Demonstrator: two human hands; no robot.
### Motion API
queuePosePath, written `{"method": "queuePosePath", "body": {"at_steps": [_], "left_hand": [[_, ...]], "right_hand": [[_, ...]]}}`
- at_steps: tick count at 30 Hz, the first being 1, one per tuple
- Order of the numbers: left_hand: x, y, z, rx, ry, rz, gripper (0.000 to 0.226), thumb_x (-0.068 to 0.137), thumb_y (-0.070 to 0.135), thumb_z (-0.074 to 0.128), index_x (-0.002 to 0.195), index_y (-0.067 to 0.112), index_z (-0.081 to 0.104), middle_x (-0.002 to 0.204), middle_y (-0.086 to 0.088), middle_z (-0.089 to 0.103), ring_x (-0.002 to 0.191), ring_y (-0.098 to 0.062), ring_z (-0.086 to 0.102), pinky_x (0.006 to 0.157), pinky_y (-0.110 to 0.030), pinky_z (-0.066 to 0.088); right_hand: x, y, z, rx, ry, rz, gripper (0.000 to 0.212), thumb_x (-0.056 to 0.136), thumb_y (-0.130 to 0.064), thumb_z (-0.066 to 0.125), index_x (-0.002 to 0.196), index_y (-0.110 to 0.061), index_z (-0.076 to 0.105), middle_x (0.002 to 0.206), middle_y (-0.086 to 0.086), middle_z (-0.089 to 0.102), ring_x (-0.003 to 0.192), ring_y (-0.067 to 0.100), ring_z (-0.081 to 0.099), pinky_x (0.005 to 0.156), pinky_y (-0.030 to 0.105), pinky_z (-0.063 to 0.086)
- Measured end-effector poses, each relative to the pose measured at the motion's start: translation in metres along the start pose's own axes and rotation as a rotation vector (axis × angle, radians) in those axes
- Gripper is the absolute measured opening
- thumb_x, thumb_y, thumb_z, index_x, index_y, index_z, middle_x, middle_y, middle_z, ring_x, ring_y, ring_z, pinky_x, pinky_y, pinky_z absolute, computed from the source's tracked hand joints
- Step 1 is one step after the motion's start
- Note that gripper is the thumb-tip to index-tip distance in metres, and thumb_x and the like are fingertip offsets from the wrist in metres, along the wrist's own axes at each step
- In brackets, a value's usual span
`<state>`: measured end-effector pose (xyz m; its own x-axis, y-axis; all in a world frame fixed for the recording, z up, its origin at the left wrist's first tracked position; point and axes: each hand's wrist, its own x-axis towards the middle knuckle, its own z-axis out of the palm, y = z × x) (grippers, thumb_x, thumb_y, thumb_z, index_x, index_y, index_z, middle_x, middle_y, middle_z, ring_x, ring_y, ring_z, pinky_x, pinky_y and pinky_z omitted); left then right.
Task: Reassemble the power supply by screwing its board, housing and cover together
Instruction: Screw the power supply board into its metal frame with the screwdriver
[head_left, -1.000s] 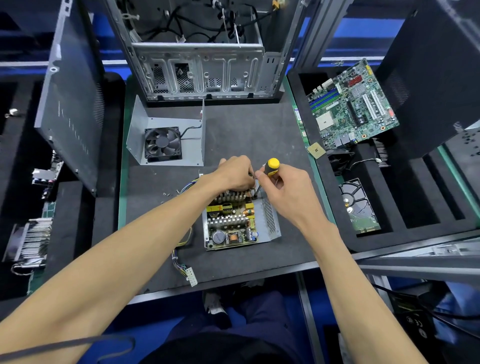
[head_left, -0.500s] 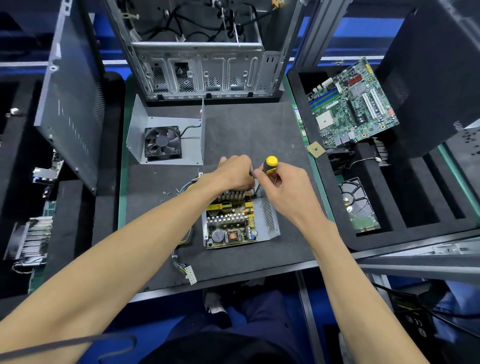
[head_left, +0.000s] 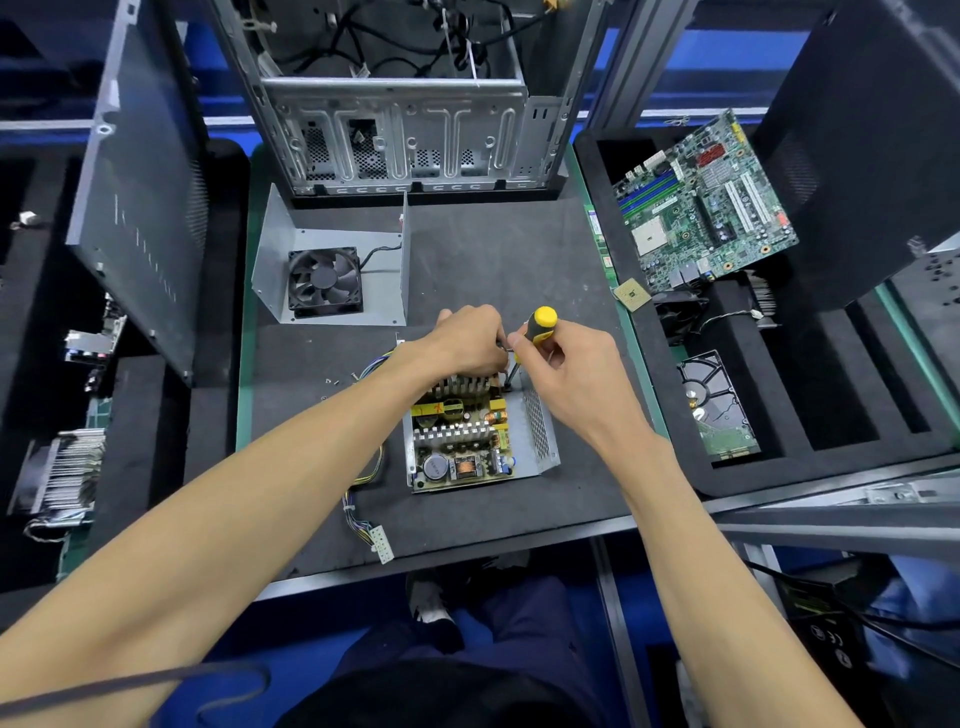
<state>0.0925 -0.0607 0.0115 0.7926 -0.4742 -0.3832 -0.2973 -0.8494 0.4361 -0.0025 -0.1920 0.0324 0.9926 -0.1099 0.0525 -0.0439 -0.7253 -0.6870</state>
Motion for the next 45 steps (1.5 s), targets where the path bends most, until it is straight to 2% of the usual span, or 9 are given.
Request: {"method": "queuePosePath", "body": {"at_steps": [3, 7, 14, 20, 25, 32, 35, 39, 45], "left_hand": [[-0.0006, 0.0024, -0.0001, 0.022, -0.016, -0.011, 0.032, 0.088, 0.009, 0.058, 0.057, 0.017, 0.051, 0.06, 0.0, 0.051, 0.073, -0.028, 0.049, 0.085, -0.037, 0.029], [-0.0004, 0.002, -0.0005, 0.006, -0.029, -0.005, 0.031, 0.089, 0.011, 0.058, 0.058, 0.017, 0.053, 0.061, -0.001, 0.051, 0.077, -0.029, 0.049, 0.085, -0.037, 0.031], [0.0007, -0.0003, 0.0009, -0.03, -0.013, -0.002, 0.039, 0.091, 0.014, 0.062, 0.055, 0.024, 0.052, 0.058, 0.009, 0.049, 0.074, -0.023, 0.045, 0.09, -0.039, 0.031], [0.0021, 0.0003, 0.0005, -0.035, -0.036, -0.02, 0.024, 0.09, 0.014, 0.06, 0.066, 0.013, 0.061, 0.066, -0.004, 0.056, 0.074, -0.026, 0.05, 0.09, -0.038, 0.032], [0.0038, -0.0007, -0.0005, -0.041, -0.037, -0.038, 0.027, 0.089, 0.014, 0.06, 0.063, 0.013, 0.059, 0.06, 0.0, 0.051, 0.07, -0.024, 0.049, 0.089, -0.036, 0.03], [0.0066, -0.0011, 0.0006, -0.031, -0.045, -0.037, 0.023, 0.089, 0.014, 0.059, 0.066, 0.014, 0.061, 0.063, -0.003, 0.052, 0.071, -0.025, 0.048, 0.086, -0.036, 0.03], [0.0079, 0.0006, 0.001, 0.004, -0.048, -0.034, 0.033, 0.087, 0.01, 0.054, 0.055, 0.016, 0.046, 0.058, -0.003, 0.044, 0.063, -0.023, 0.043, 0.083, -0.037, 0.029], [0.0085, 0.0013, 0.0018, 0.054, -0.044, -0.027, 0.029, 0.086, 0.01, 0.053, 0.058, 0.016, 0.049, 0.061, -0.002, 0.05, 0.063, -0.015, 0.044, 0.082, -0.037, 0.025], [0.0056, 0.0024, 0.0032, 0.115, -0.034, 0.011, 0.025, 0.086, 0.012, 0.054, 0.062, 0.016, 0.05, 0.063, 0.0, 0.051, 0.067, -0.022, 0.048, 0.084, -0.04, 0.029]], "right_hand": [[0.0008, -0.0026, 0.0006, -0.011, -0.026, 0.013, 0.032, 0.099, -0.041, 0.062, 0.091, -0.012, 0.072, 0.06, -0.006, 0.053, 0.057, 0.012, 0.047, 0.056, 0.034, 0.041], [0.0005, -0.0031, -0.0006, -0.017, -0.037, 0.018, 0.035, 0.098, -0.043, 0.062, 0.09, -0.01, 0.07, 0.064, -0.001, 0.057, 0.06, 0.016, 0.049, 0.06, 0.039, 0.046], [0.0005, -0.0002, -0.0016, -0.011, -0.019, 0.0, 0.026, 0.098, -0.04, 0.063, 0.094, -0.016, 0.073, 0.065, -0.005, 0.059, 0.059, 0.012, 0.049, 0.057, 0.034, 0.044], [0.0016, 0.0019, -0.0025, -0.031, -0.009, -0.008, 0.029, 0.097, -0.043, 0.064, 0.09, -0.017, 0.073, 0.059, -0.007, 0.054, 0.056, 0.012, 0.048, 0.052, 0.029, 0.038], [-0.0006, 0.0051, -0.0035, 0.021, 0.039, -0.009, 0.034, 0.098, -0.041, 0.063, 0.087, -0.01, 0.073, 0.061, -0.001, 0.059, 0.07, 0.016, 0.052, 0.056, 0.028, 0.039], [-0.0016, 0.0046, -0.0017, -0.002, 0.035, -0.028, 0.029, 0.098, -0.039, 0.064, 0.086, -0.014, 0.072, 0.055, -0.009, 0.048, 0.057, 0.007, 0.047, 0.051, 0.02, 0.033], [-0.0003, 0.0036, -0.0013, -0.015, 0.012, -0.034, 0.028, 0.098, -0.04, 0.064, 0.092, -0.015, 0.074, 0.057, -0.009, 0.051, 0.055, 0.01, 0.048, 0.052, 0.029, 0.037], [0.0021, 0.0032, 0.0001, -0.022, 0.003, -0.028, 0.033, 0.098, -0.043, 0.063, 0.088, -0.013, 0.071, 0.056, -0.007, 0.051, 0.055, 0.013, 0.048, 0.054, 0.033, 0.04], [0.0069, 0.0065, 0.0031, -0.041, 0.032, -0.048, 0.038, 0.095, -0.046, 0.067, 0.083, -0.01, 0.071, 0.057, -0.004, 0.057, 0.056, 0.016, 0.052, 0.056, 0.038, 0.047]]}}
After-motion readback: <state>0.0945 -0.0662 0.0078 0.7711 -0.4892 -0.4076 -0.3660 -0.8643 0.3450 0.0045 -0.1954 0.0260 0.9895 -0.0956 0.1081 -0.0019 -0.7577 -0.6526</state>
